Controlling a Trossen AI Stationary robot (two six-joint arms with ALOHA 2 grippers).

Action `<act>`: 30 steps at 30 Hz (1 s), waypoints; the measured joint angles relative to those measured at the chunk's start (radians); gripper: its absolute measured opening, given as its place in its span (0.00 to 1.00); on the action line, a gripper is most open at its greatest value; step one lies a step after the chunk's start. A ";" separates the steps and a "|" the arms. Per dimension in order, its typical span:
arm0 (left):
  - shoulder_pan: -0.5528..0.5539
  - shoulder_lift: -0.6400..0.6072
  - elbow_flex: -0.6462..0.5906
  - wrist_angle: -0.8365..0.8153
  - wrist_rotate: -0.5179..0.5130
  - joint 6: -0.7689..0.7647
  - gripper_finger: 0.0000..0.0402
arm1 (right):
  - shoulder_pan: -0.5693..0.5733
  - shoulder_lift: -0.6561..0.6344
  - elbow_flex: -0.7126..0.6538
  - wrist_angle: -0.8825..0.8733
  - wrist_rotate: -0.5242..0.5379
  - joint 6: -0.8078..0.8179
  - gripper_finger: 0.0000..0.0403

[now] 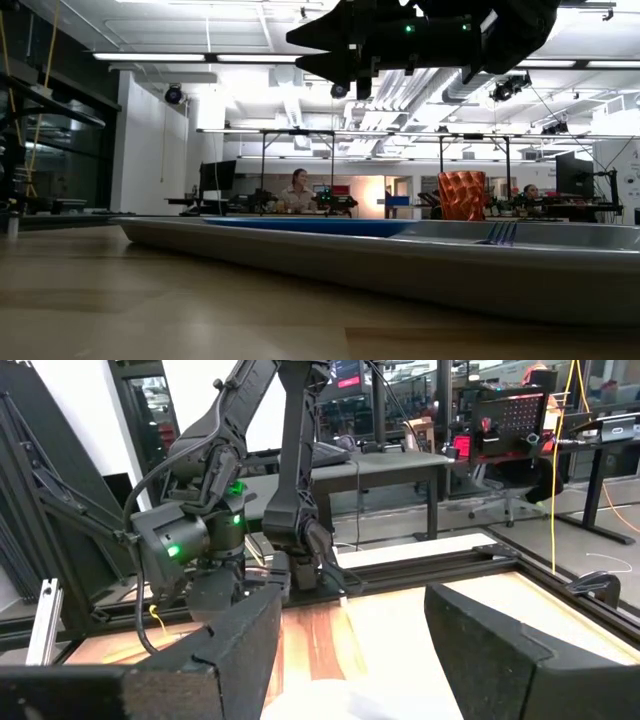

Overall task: Pick and place plate/cup/fork/spoon on tray
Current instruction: Put the yellow spoon on the right side of the gray serving tray

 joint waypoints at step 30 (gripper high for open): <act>0.025 -0.199 0.315 -0.102 -0.186 0.016 0.00 | 0.000 0.000 0.000 -0.007 0.016 -0.018 0.60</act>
